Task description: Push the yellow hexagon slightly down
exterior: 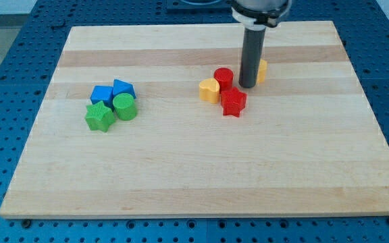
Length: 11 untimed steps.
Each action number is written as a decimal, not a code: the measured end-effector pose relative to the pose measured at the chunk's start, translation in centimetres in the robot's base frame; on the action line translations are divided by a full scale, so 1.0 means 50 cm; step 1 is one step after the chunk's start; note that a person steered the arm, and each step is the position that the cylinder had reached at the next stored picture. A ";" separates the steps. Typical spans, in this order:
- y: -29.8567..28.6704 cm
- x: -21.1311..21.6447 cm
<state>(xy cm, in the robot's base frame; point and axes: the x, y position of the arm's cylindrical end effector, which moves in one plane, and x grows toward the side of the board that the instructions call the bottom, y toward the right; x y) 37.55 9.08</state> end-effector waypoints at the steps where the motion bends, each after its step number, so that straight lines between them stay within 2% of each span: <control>1: 0.032 0.013; 3: 0.116 0.013; 5: 0.154 -0.109; 6: 0.084 -0.156; 7: 0.010 -0.128; 8: 0.046 -0.053; 9: 0.060 -0.034; 10: 0.077 -0.088; 11: 0.149 -0.123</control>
